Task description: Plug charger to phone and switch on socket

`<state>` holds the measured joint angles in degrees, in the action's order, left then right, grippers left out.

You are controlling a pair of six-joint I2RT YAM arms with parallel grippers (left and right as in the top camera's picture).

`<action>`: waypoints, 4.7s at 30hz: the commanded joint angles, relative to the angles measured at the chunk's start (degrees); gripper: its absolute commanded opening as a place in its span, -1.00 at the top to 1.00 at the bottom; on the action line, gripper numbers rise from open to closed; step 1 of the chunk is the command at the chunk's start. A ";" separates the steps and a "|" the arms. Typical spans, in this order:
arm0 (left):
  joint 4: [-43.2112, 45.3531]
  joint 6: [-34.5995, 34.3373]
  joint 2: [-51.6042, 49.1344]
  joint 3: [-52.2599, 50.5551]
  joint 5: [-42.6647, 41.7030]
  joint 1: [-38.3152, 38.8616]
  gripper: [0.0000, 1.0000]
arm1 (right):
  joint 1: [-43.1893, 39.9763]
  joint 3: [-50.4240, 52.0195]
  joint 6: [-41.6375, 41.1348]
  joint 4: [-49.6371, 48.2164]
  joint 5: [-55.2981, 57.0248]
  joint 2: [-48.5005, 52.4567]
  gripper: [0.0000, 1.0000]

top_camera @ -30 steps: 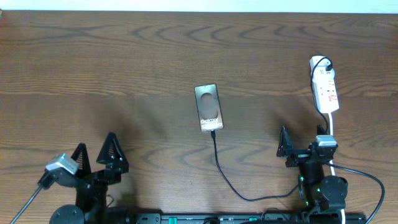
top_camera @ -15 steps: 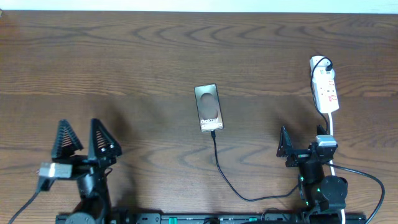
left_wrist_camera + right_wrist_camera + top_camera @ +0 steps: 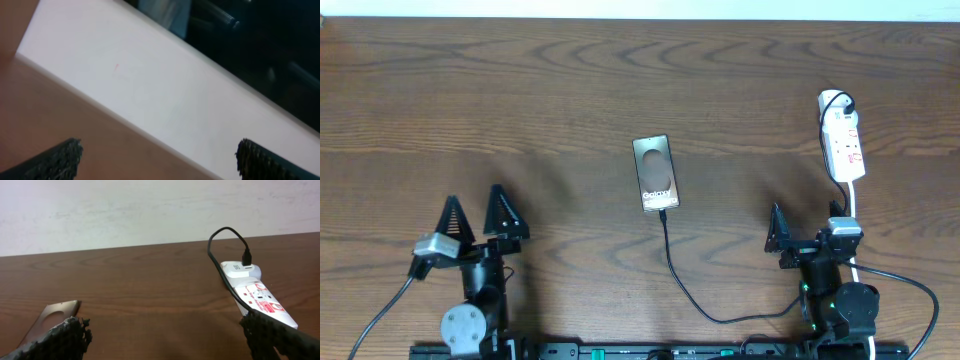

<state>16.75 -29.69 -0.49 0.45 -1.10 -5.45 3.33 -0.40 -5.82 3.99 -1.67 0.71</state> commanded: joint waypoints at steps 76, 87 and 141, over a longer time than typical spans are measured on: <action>-20.81 2.03 0.24 -0.22 2.67 0.13 -0.96 | -0.24 0.09 0.52 0.17 0.02 -0.37 -0.98; -20.81 2.03 0.24 -0.22 2.67 0.13 -0.95 | -0.24 0.09 0.52 0.17 0.02 -0.37 -0.99; -20.81 2.03 0.24 -0.22 2.67 0.13 -0.96 | -0.24 0.09 0.52 0.17 0.04 -0.37 -0.99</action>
<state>-1.30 -28.45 -0.56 0.89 -0.03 -5.45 3.33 -0.40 -5.82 3.99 -1.69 0.69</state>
